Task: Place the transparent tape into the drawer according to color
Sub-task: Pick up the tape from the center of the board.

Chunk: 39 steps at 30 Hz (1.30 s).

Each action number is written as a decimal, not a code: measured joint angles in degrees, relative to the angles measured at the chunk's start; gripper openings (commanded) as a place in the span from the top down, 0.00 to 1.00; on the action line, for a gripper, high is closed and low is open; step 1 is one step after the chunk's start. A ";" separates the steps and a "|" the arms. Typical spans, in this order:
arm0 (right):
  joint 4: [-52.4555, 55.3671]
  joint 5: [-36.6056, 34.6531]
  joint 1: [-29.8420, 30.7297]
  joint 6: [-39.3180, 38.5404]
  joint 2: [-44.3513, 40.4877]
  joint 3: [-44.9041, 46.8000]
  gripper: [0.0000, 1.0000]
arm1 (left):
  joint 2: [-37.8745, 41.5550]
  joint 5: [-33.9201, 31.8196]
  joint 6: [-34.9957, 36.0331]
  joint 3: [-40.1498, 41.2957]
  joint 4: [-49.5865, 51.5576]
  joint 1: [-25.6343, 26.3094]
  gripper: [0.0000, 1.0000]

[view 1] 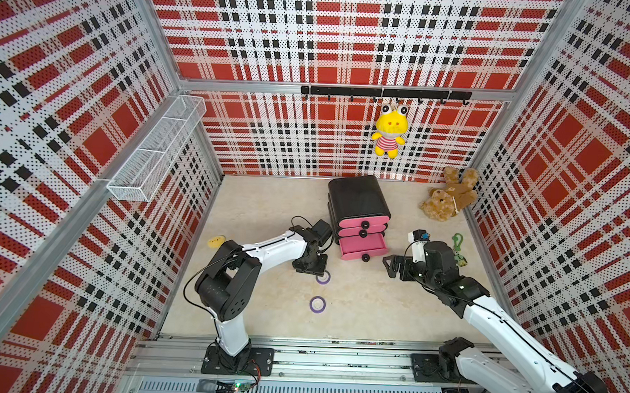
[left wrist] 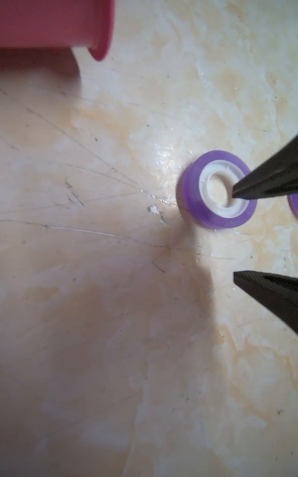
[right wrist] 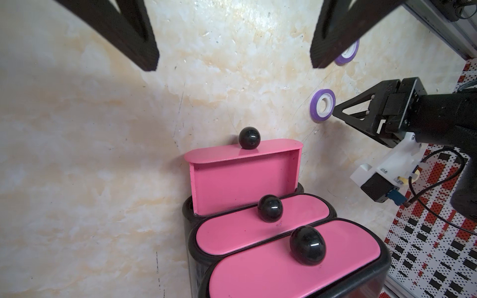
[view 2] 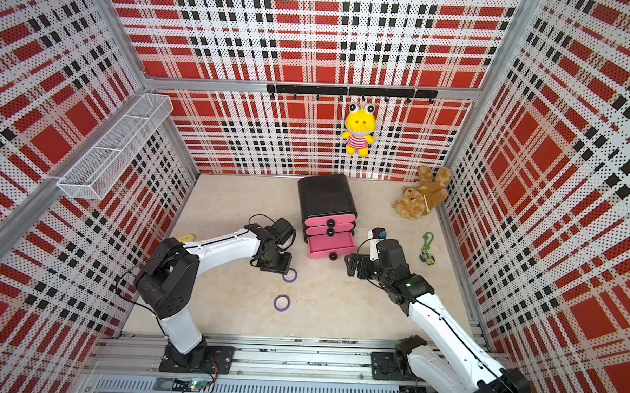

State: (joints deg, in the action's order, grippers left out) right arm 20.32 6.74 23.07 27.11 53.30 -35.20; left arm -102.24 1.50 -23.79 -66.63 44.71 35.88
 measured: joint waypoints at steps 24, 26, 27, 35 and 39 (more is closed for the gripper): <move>1.31 0.00 -1.55 -0.48 -1.95 0.35 0.00 | -4.44 1.31 1.60 -1.33 0.11 1.14 0.63; 1.31 0.02 -1.57 -0.48 -2.01 0.35 0.00 | -4.79 1.33 1.68 -1.73 0.31 1.27 0.70; 1.31 0.04 -1.60 -0.48 -2.01 0.35 0.00 | -5.07 1.46 1.81 -2.10 0.42 1.33 0.74; 1.51 0.17 -1.90 -0.48 -2.56 0.42 0.00 | -6.25 1.64 3.32 -3.54 1.33 1.66 1.00; 1.60 0.37 -1.92 -0.46 -2.86 1.09 0.00 | -6.38 1.68 3.48 -3.89 1.73 1.66 1.00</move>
State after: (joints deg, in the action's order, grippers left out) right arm 21.91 7.11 21.15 26.65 50.43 -34.11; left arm -108.62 3.18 -20.32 -70.52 46.44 37.54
